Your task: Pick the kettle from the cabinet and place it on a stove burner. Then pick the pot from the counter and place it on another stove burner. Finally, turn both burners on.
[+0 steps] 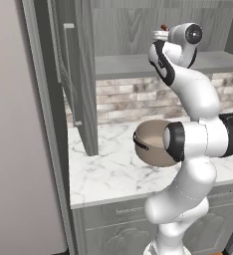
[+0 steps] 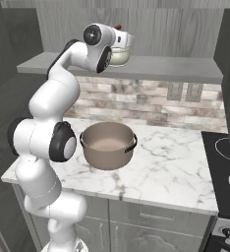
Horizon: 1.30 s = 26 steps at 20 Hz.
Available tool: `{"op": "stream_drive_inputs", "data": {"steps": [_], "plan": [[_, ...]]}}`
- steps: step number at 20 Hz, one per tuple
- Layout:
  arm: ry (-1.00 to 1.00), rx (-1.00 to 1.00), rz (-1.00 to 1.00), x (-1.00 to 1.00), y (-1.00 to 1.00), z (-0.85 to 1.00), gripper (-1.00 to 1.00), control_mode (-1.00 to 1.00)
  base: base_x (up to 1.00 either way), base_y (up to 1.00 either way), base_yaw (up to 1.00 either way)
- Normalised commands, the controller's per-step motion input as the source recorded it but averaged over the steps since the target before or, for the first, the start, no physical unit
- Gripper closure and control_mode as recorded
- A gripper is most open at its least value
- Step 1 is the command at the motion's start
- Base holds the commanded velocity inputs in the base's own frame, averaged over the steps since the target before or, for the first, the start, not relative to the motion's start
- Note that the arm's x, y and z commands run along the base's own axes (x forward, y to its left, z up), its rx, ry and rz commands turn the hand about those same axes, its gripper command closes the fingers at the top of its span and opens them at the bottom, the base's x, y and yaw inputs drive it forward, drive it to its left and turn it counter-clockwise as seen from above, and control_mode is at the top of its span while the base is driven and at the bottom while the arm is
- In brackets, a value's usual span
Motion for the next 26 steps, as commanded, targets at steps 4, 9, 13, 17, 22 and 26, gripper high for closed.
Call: {"op": "stream_drive_inputs", "data": {"steps": [4, 9, 13, 17, 22, 26], "plan": [[0.00, 0.00, 0.00, 0.02, 0.00, -0.03, -1.00, -1.00, 0.00, 0.00, 0.00], [0.00, 0.00, 0.00, 0.06, 0.06, -0.01, 1.00, -1.00, 0.00, 0.00, 0.00], [0.00, 0.00, 0.00, 0.20, 0.18, 0.00, 1.00, -1.00, 0.00, 0.00, 0.00], [0.00, 0.00, 0.00, 0.15, 0.08, 0.00, 1.00, -1.00, 0.00, 0.00, 0.00], [0.00, 0.00, 0.00, 0.09, 0.04, -0.01, 1.00, -1.00, 0.00, 0.00, 0.00], [0.00, 0.00, 0.00, 0.03, 0.05, -0.01, 1.00, -1.00, 0.00, 0.00, 0.00]]}}
